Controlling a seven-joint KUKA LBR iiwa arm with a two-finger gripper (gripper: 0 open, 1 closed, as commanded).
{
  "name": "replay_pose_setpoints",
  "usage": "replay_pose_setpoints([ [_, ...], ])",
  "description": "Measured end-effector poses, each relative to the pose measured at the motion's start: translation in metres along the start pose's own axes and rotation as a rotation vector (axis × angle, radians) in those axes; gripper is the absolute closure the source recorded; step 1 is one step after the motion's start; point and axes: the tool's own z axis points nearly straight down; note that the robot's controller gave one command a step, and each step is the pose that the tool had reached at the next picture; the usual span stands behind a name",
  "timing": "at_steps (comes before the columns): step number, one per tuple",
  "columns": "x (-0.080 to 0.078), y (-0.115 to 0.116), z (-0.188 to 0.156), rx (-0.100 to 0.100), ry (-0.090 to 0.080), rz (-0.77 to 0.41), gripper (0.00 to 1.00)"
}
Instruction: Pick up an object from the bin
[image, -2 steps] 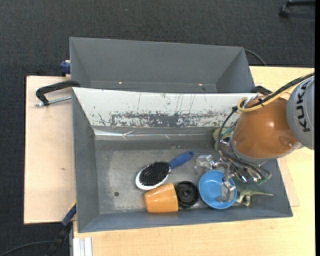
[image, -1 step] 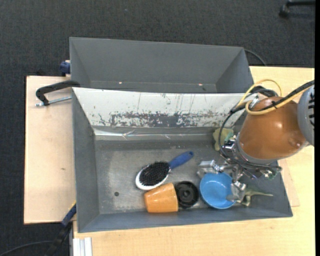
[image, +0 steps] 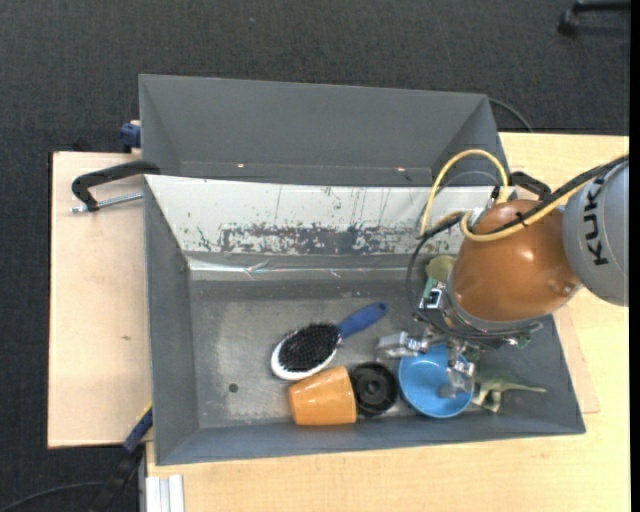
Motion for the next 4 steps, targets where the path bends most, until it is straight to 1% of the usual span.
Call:
replay_pose_setpoints([
  [1, -0.002, 0.000, -0.001, 0.001, -0.001, 0.002, 0.00],
  [2, -0.003, 0.000, -0.001, 0.002, -0.004, 0.002, 1.00],
  [3, -0.006, -0.001, -0.032, 0.005, -0.002, 0.005, 1.00],
  [4, -0.008, -0.003, -0.075, 0.006, -0.001, 0.008, 1.00],
])
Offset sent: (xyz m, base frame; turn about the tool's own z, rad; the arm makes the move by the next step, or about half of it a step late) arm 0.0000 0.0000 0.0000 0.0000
